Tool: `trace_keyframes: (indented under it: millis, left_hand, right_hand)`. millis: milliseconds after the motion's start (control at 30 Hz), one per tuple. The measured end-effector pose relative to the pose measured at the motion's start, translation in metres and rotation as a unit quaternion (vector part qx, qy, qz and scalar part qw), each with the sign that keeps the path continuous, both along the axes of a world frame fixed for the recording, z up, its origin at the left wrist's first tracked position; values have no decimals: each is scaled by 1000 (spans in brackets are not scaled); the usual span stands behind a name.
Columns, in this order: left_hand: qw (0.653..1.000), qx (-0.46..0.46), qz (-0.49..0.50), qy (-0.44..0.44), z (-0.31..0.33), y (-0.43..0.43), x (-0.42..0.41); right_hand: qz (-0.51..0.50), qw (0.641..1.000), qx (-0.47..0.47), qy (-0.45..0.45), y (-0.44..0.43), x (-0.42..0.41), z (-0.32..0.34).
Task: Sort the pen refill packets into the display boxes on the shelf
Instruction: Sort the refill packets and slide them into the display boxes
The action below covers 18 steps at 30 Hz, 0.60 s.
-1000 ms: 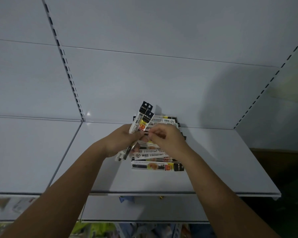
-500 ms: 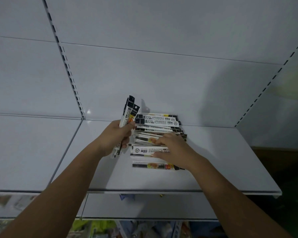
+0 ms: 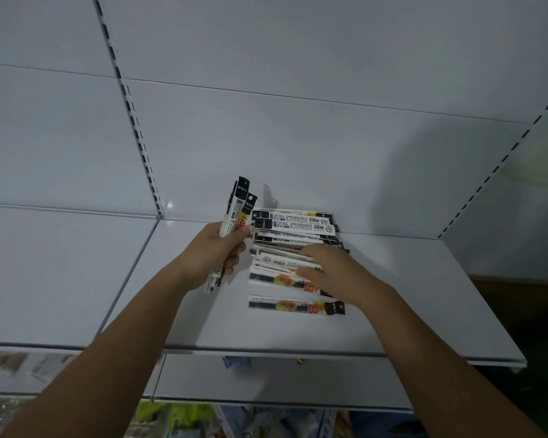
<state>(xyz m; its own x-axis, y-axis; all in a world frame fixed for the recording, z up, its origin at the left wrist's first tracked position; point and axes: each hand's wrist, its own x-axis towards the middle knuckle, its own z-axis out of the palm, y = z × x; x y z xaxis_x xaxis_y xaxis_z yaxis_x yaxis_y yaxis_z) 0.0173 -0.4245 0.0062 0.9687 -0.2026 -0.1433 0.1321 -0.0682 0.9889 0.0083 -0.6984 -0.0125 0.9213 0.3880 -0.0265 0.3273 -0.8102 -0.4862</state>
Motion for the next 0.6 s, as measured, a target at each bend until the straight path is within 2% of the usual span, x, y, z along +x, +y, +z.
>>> trace_keyframes:
  millis: [333,600]
  left_hand:
    - [1000,1,10,-11,1,-4,-3]
    - [999,31,-10,-24,0,-9,-5]
  right_hand:
    - [-86,994,60,-7,-6,1,3]
    - [-50,995,-72,-41,3,-4,5]
